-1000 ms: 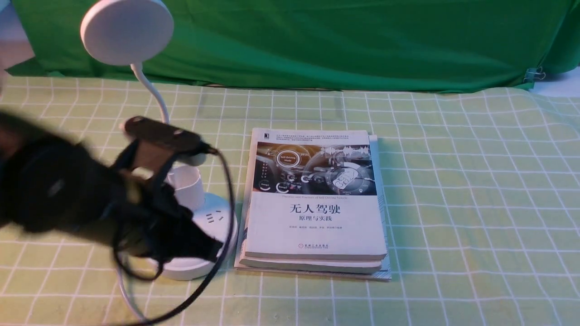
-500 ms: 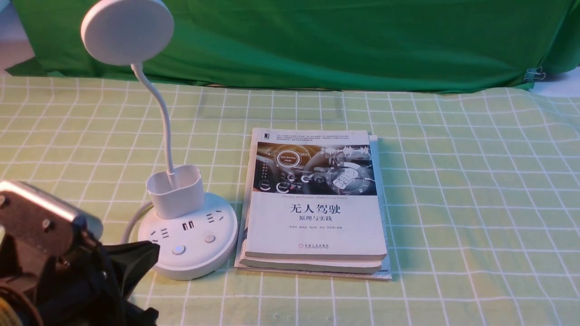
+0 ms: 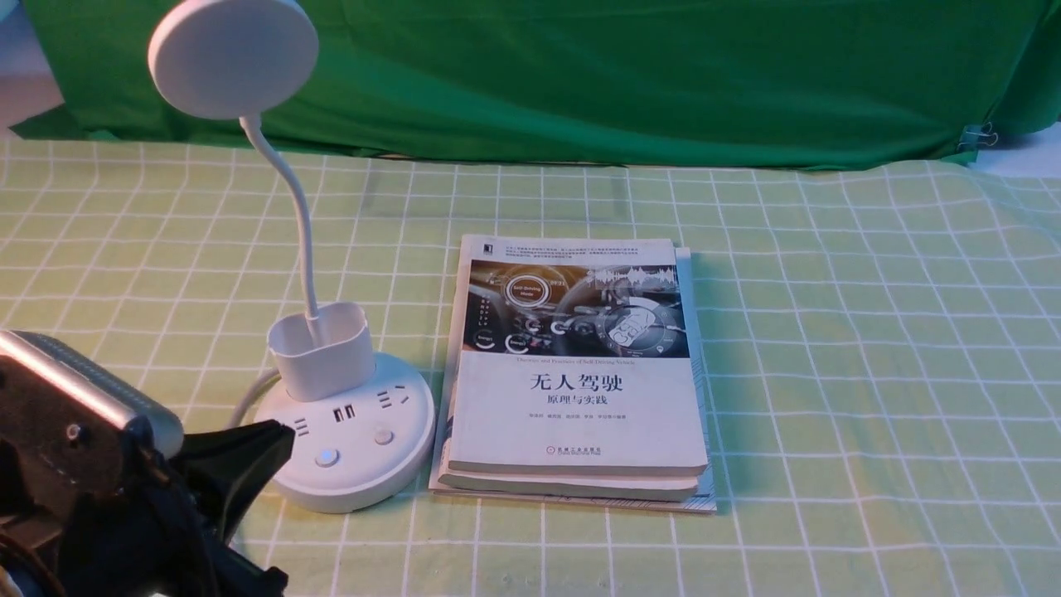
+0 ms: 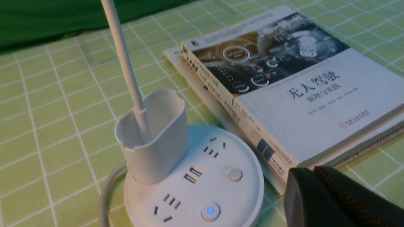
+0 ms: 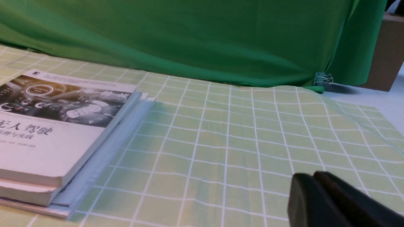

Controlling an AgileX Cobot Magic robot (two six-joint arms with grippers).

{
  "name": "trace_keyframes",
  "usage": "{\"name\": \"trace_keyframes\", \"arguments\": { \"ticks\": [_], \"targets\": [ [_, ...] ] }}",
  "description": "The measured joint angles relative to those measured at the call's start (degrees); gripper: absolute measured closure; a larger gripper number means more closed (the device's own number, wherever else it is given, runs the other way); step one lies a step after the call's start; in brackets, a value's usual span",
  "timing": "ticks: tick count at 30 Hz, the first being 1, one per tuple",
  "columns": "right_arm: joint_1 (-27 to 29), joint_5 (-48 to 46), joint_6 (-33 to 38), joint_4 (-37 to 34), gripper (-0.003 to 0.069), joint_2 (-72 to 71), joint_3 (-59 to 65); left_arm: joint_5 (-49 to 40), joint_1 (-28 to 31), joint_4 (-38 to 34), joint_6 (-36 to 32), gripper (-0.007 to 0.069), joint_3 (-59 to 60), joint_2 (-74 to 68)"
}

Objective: Turn off the desk lamp on the green coffee tablecloth by hand.

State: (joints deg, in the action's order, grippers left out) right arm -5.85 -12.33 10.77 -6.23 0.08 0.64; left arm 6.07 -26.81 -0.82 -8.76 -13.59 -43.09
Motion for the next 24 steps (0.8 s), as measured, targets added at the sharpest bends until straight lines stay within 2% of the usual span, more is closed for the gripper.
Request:
{"name": "trace_keyframes", "arguments": {
  "ticks": [5, 15, 18, 24],
  "targets": [
    [0.0, 0.0, 0.0, 0.0, 0.0629, 0.0, 0.0, 7.0, 4.2, -0.8, -2.3, 0.0617, 4.7, 10.3],
    [0.0, 0.0, 0.0, 0.0, 0.0629, 0.0, 0.0, 7.2, 25.4, -2.6, -2.5, 0.0617, 13.3, 29.5],
    [0.0, 0.0, 0.0, 0.0, 0.0629, 0.0, 0.0, 1.8, 29.6, -3.2, -1.9, 0.0617, 13.9, 35.7],
    [0.0, 0.0, 0.0, 0.0, 0.0629, 0.0, 0.0, -14.4, 30.2, -4.9, -1.7, 0.0617, 13.9, 42.6]
  ]
}}
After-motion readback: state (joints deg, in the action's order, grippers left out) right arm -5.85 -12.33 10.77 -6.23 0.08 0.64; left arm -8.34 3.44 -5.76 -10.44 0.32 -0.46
